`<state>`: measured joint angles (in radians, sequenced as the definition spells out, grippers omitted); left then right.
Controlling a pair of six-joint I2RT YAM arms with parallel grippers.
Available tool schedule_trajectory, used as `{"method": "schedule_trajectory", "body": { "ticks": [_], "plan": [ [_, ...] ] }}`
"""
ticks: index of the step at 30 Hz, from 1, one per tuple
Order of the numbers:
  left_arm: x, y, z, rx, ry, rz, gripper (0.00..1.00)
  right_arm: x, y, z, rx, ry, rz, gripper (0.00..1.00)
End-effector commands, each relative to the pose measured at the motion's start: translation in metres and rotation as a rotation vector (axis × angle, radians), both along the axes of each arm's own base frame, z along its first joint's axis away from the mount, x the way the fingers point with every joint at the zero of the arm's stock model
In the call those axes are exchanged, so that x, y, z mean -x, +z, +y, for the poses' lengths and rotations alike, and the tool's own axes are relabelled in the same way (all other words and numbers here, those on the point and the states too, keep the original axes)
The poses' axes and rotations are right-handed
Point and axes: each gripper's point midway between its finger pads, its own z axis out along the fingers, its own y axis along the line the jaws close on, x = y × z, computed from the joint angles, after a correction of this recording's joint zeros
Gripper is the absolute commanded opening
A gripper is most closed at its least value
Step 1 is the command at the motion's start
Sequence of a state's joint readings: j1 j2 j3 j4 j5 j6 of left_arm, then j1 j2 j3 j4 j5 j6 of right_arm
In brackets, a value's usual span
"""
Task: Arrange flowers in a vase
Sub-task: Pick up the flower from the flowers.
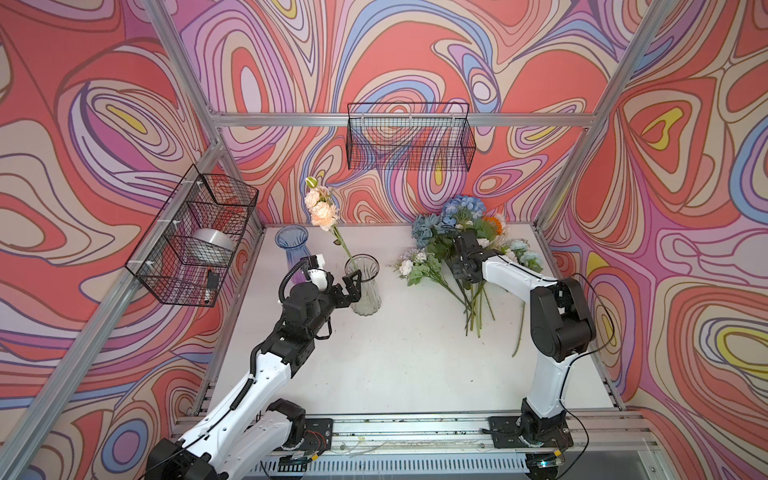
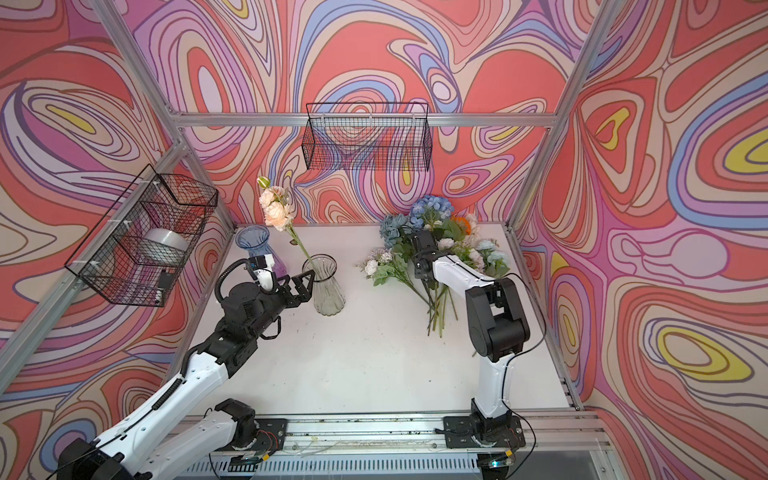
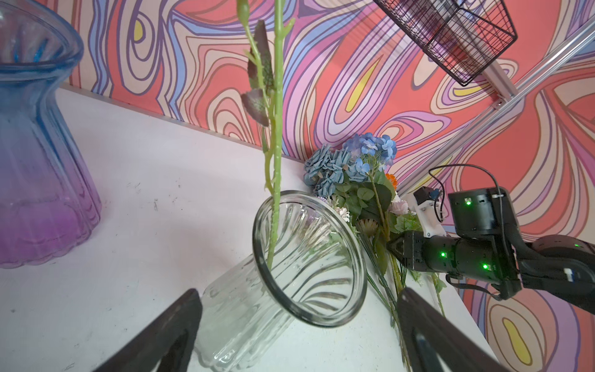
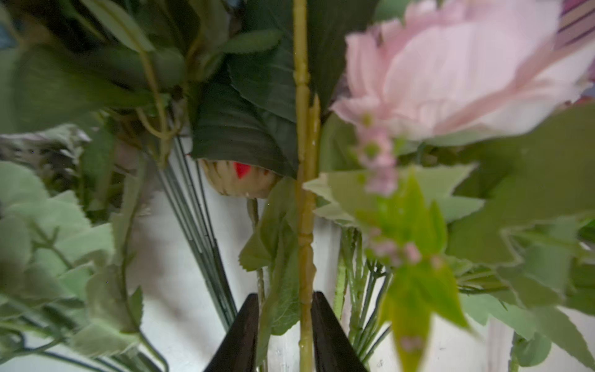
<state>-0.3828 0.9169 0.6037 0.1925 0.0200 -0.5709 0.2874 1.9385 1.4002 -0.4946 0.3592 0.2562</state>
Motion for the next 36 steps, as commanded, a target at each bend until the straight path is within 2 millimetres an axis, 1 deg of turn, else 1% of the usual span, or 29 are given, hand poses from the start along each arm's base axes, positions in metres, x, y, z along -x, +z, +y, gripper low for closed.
{"method": "schedule_trajectory", "body": {
  "ticks": [1,6,9,12,14,17,19,20,23,27,29,30,33,36],
  "plan": [
    [0.000,-0.001,0.004,0.018,0.032,-0.004,0.97,0.005,-0.013,-0.014,-0.039,-0.077,0.018,0.29],
    [-0.004,0.002,0.002,0.024,0.027,-0.011,0.97,0.008,-0.027,-0.014,-0.067,-0.078,0.034,0.28],
    [-0.006,0.003,0.000,0.033,0.022,-0.010,0.97,0.010,-0.037,-0.019,-0.058,-0.092,0.054,0.24],
    [-0.006,0.003,-0.001,0.039,0.022,-0.011,0.97,0.010,-0.042,-0.019,-0.076,-0.091,0.060,0.23],
    [-0.005,0.004,-0.001,0.040,0.022,-0.011,0.97,0.010,-0.045,-0.019,-0.094,-0.090,0.060,0.16],
    [-0.005,0.005,0.001,0.039,0.029,-0.014,0.97,0.010,-0.045,-0.016,-0.110,-0.078,0.053,0.11],
    [-0.005,0.003,0.001,0.037,0.032,-0.011,0.97,0.009,-0.045,-0.017,-0.105,-0.067,0.053,0.00],
    [-0.005,0.004,0.002,0.039,0.032,-0.010,0.97,0.010,-0.043,-0.017,-0.098,-0.062,0.050,0.00],
    [-0.004,0.003,0.003,0.038,0.037,-0.009,0.97,0.011,-0.032,-0.018,-0.089,-0.037,0.018,0.00],
    [-0.004,0.001,0.005,0.043,0.050,-0.010,0.97,0.013,-0.007,-0.010,-0.124,0.026,-0.053,0.00],
    [-0.004,0.001,0.005,0.050,0.051,-0.013,0.97,0.016,0.007,-0.004,-0.161,0.062,-0.101,0.00],
    [-0.004,0.001,0.004,0.055,0.050,-0.012,0.97,0.017,0.021,0.000,-0.187,0.081,-0.135,0.00],
    [-0.005,0.001,0.003,0.058,0.043,-0.012,0.97,0.021,0.045,0.014,-0.276,0.133,-0.211,0.00],
    [-0.005,0.000,0.002,0.061,0.039,-0.010,0.97,0.024,0.069,0.018,-0.347,0.125,-0.293,0.00]
  ]
}}
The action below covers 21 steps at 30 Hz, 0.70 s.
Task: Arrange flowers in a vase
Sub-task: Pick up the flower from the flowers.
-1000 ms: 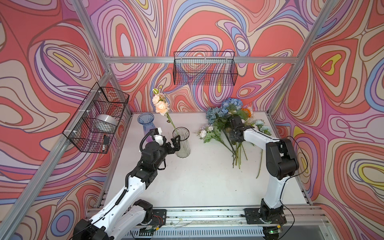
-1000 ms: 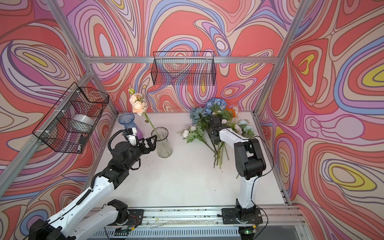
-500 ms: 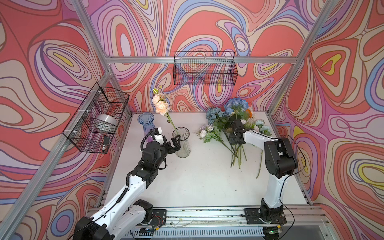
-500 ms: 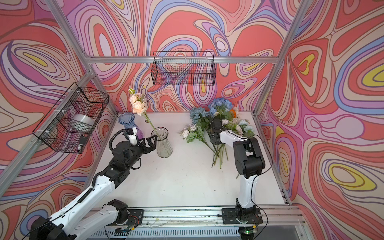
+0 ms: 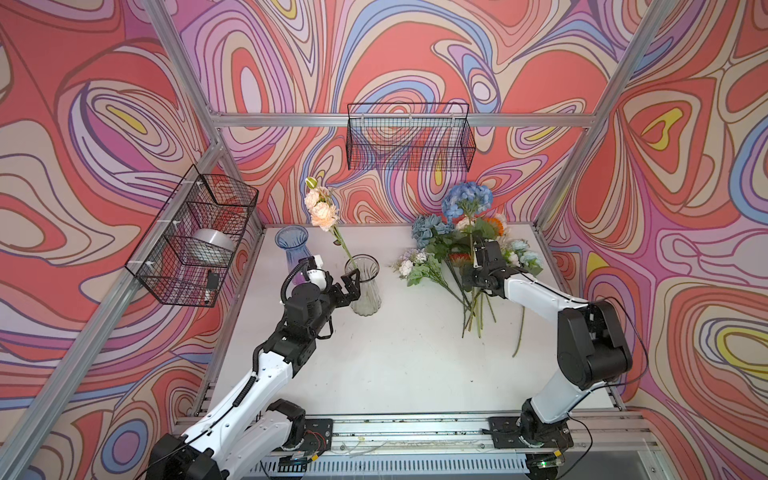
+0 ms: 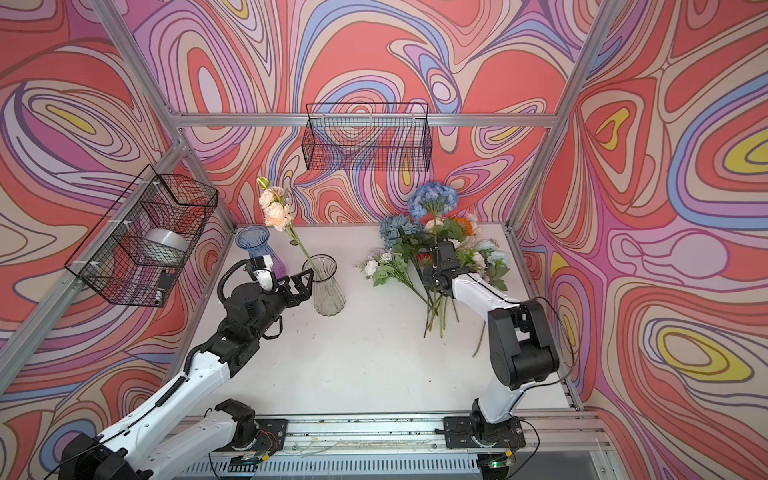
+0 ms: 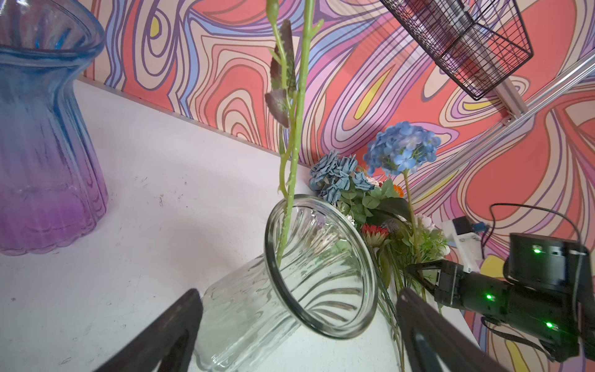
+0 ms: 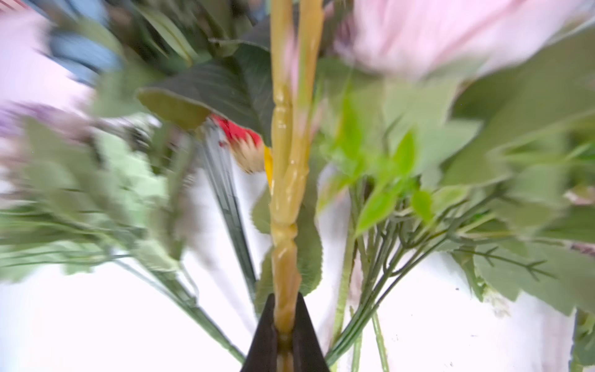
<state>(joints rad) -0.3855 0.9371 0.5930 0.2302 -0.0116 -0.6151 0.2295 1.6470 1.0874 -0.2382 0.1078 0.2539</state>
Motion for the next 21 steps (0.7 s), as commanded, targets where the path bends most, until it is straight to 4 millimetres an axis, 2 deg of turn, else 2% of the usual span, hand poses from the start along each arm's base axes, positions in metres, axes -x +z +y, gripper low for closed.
{"method": "schedule_trajectory", "body": {
  "ticks": [1,4,12,14,18,21],
  "plan": [
    [0.001,0.002,-0.001,0.023,0.000,-0.015,0.97,-0.006,0.040,0.012,-0.129,0.013,-0.145,0.00],
    [0.002,0.003,0.000,0.024,0.004,-0.018,0.97,-0.003,0.064,0.016,-0.214,-0.005,-0.215,0.00],
    [0.007,0.004,0.004,0.022,0.014,-0.025,0.97,0.009,0.119,0.001,-0.284,-0.103,-0.355,0.00],
    [0.007,0.004,0.005,0.022,0.020,-0.028,0.97,0.015,0.138,0.004,-0.303,-0.071,-0.405,0.00],
    [0.006,0.002,0.005,0.027,0.023,-0.027,0.97,0.032,0.178,0.024,-0.350,0.094,-0.546,0.00],
    [0.003,-0.003,0.005,0.030,0.033,-0.006,0.98,0.045,0.199,0.028,-0.368,0.152,-0.650,0.00]
  ]
}}
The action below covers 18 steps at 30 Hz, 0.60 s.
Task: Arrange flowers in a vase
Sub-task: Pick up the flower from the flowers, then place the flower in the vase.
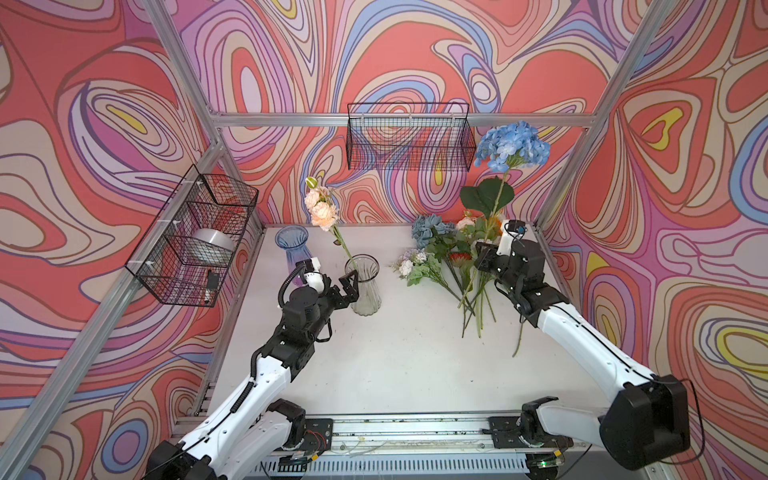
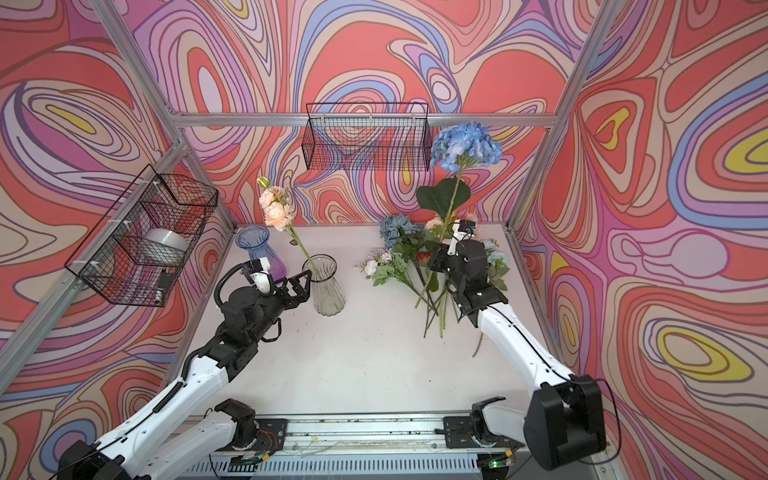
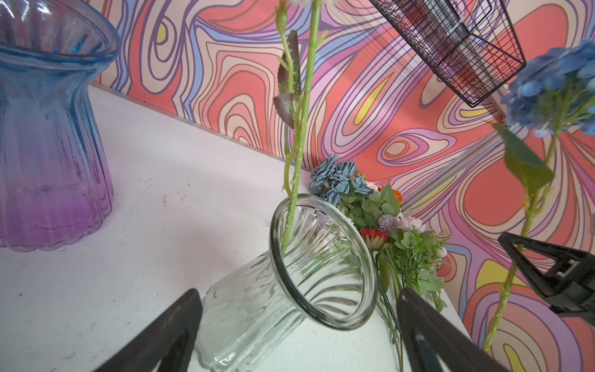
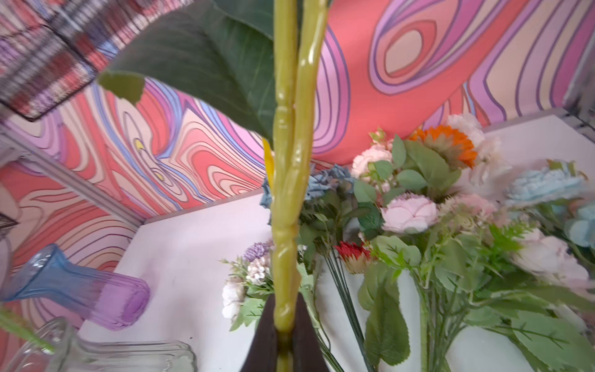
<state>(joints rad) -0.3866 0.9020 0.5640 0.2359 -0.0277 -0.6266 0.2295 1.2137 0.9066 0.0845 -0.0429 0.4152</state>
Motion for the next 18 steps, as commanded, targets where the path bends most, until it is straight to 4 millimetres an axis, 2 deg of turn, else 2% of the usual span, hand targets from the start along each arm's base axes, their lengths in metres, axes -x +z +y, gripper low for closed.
{"method": "schedule_trajectory", "body": {
  "ticks": [1,4,8,13,18],
  "plan": [
    [-0.003,-0.003,0.000,0.013,0.014,0.006,0.98,0.013,0.040,0.013,-0.014,0.100,-0.188,0.00],
    [-0.004,-0.001,0.002,-0.006,0.023,-0.003,0.99,0.025,0.059,0.024,-0.014,0.174,-0.285,0.00],
    [-0.005,0.005,0.009,-0.036,0.055,-0.014,1.00,0.032,0.070,0.049,0.017,0.233,-0.366,0.00],
    [0.001,0.012,0.011,-0.024,0.055,-0.032,1.00,0.038,0.096,0.116,0.067,0.369,-0.444,0.00],
    [0.010,0.002,0.015,-0.021,0.062,-0.002,1.00,0.045,0.124,0.185,0.077,0.526,-0.535,0.00]
  ]
}}
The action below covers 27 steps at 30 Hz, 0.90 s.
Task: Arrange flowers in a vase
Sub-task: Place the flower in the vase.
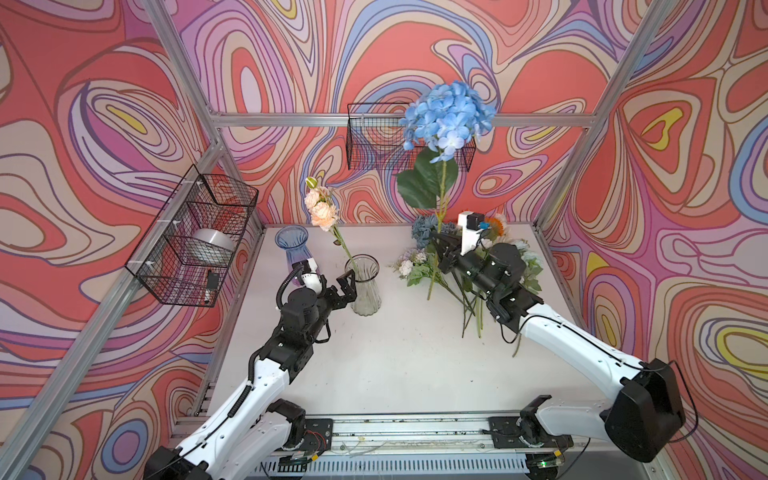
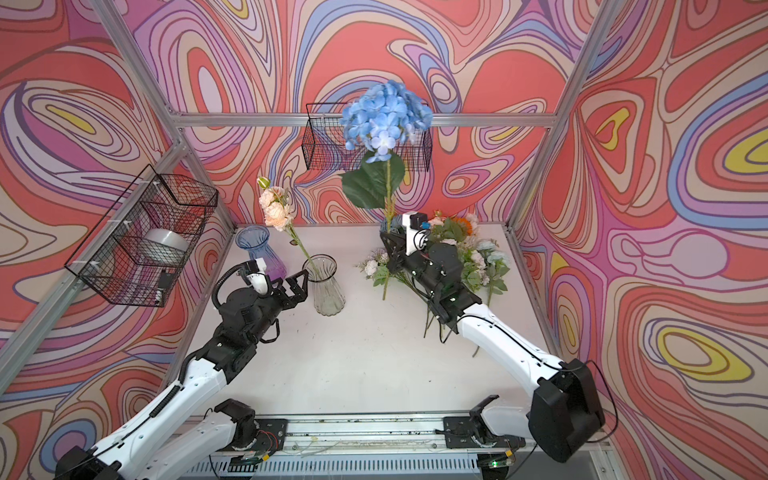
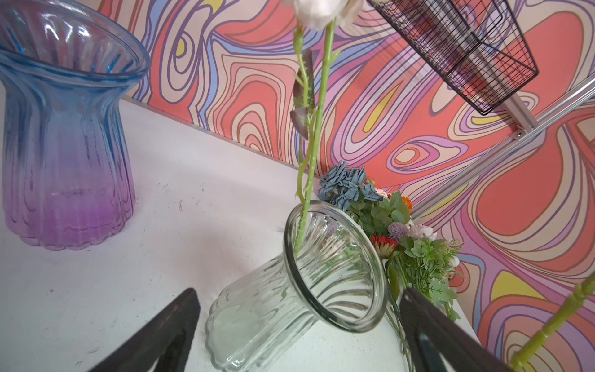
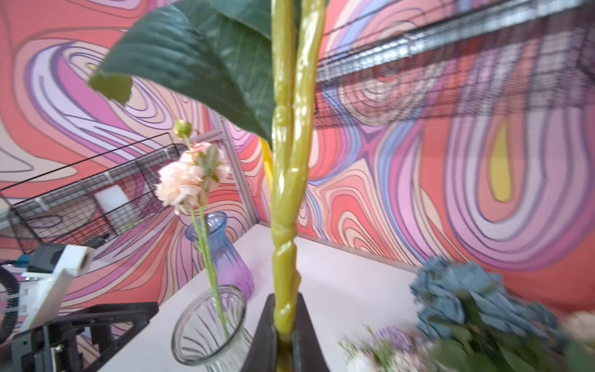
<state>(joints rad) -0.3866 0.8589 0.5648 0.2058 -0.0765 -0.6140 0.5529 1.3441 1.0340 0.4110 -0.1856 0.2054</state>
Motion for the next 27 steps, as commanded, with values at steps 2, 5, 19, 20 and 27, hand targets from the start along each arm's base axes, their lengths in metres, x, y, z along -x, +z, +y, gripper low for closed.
{"method": "schedule_trajectory", "body": {
  "ticks": [2,5,19,20,27],
  "plan": [
    [0.009,-0.008,0.008,-0.008,0.028,0.032,1.00,0.011,0.048,0.044,0.021,0.093,-0.181,0.00],
    [0.014,-0.014,0.017,-0.027,0.058,0.066,1.00,0.015,0.069,0.070,0.019,0.153,-0.243,0.00],
    [0.015,-0.052,0.069,0.235,0.182,0.153,1.00,0.025,0.094,0.137,-0.123,0.237,-0.484,0.00],
    [0.014,-0.054,0.070,0.257,0.183,0.152,1.00,0.025,0.092,0.140,-0.126,0.241,-0.495,0.00],
    [0.009,-0.047,0.060,0.271,0.111,0.115,1.00,0.011,0.028,0.167,-0.097,0.264,-0.455,0.00]
  ]
}}
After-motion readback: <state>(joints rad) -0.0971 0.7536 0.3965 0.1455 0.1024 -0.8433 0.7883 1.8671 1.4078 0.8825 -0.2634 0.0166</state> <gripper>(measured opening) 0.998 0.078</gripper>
